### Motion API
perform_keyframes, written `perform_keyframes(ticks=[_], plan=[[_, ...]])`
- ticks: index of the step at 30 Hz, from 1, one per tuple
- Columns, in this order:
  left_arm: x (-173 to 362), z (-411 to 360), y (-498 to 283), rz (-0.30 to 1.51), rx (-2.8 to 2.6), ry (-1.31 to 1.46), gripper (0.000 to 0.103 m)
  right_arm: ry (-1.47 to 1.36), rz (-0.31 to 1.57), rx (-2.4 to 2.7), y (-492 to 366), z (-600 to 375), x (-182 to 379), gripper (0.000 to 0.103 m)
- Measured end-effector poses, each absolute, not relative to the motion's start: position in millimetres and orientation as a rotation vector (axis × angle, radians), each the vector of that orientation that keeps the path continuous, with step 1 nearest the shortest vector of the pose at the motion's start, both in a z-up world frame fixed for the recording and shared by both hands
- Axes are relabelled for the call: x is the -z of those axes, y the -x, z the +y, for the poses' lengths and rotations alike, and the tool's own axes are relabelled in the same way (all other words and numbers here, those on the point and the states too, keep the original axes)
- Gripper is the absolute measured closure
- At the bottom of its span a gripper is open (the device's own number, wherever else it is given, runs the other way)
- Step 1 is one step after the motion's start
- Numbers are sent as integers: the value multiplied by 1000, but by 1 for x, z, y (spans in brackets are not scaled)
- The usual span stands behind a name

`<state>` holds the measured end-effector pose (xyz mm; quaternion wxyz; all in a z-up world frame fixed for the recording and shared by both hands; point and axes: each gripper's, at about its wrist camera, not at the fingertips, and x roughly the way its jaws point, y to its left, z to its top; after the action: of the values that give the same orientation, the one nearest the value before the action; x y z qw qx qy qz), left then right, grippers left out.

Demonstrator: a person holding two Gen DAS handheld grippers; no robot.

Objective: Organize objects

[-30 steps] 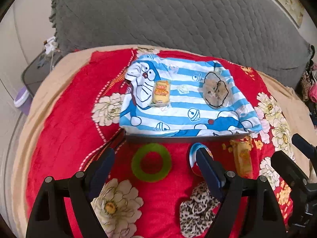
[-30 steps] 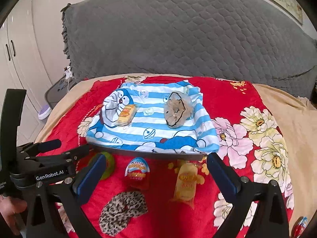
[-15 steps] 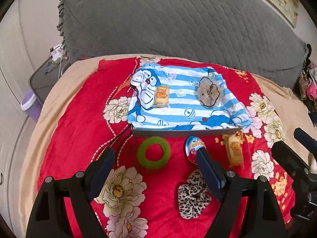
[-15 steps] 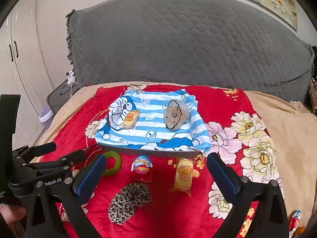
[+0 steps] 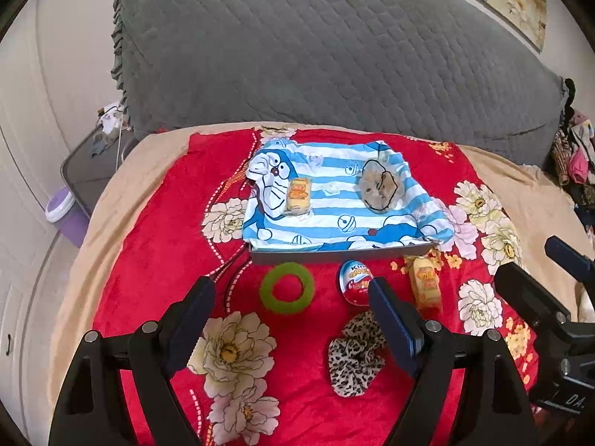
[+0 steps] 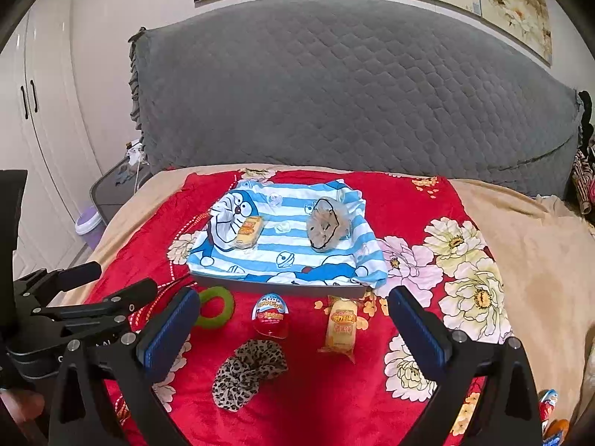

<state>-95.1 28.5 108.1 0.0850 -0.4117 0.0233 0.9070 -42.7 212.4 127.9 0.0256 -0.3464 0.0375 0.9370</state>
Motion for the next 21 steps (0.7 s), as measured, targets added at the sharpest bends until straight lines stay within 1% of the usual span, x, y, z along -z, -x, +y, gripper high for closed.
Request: perform_keyframes(ticks=[14, 21], plan=[[-127, 13, 64, 58, -2732, 1206, 18, 1002, 68, -2924, 12, 198, -156, 1], [-127, 4, 49, 51, -2742, 1208, 18, 984, 55, -2930, -4, 188, -161, 1]])
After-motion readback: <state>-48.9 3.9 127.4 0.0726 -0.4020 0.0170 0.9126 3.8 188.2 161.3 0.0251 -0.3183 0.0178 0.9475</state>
